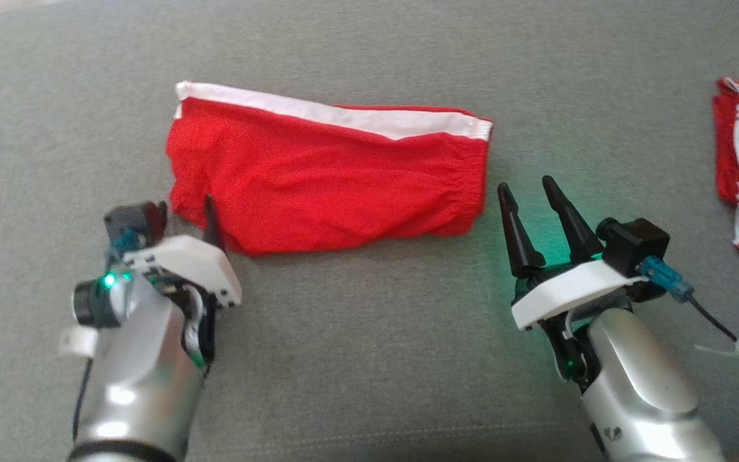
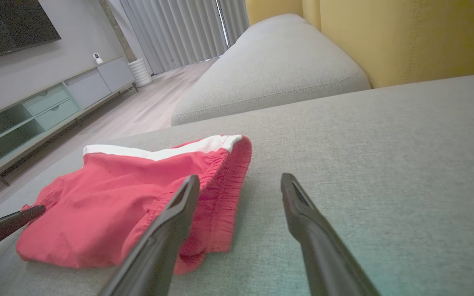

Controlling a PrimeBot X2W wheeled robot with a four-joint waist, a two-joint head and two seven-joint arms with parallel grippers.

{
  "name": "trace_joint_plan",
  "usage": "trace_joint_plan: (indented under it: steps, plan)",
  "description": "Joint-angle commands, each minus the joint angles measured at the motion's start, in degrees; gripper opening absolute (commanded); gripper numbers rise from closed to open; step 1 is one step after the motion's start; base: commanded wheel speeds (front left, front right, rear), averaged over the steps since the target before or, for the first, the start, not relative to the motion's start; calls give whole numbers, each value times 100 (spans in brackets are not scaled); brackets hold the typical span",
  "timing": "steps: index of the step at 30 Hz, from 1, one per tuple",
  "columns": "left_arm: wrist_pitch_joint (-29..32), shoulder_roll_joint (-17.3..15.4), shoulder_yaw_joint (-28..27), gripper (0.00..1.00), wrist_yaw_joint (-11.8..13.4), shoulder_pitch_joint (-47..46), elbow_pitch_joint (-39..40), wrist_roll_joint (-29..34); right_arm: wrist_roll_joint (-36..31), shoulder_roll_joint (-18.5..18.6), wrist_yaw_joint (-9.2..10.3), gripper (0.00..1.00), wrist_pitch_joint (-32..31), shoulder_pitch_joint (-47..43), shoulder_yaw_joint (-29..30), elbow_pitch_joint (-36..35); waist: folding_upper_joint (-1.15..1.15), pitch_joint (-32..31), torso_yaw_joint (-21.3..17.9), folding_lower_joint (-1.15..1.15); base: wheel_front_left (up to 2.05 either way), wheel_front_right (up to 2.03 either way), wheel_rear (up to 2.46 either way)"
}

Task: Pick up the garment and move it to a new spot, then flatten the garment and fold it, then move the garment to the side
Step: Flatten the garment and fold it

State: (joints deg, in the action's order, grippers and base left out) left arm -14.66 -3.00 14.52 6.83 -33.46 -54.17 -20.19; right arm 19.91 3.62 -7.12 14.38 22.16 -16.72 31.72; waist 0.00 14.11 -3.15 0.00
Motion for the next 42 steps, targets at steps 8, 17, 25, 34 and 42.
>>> trace_joint_plan:
  steps: [8,17,25,34,42]
  plan:
    - [-33,-23,71,100,13,870,1555,339,-152,-74,-36,100,-22,571,-138,548,0,37,508,0,0,0,0]
    - [-33,3,118,100,-65,1202,1934,348,26,-74,-36,100,-141,605,-180,1426,0,107,680,0,0,0,0]
    - [-33,8,135,100,-151,1210,1935,400,944,-74,-36,64,-195,619,-1103,1344,0,145,658,0,0,0,0]
    - [-33,11,196,100,-210,1298,1901,438,1671,-74,-36,0,-35,798,-1106,1552,0,90,673,0,0,0,0]
    - [-33,12,226,100,-220,1520,1903,433,1541,-16,-36,0,36,1002,-639,1775,0,-33,550,0,0,0,0]
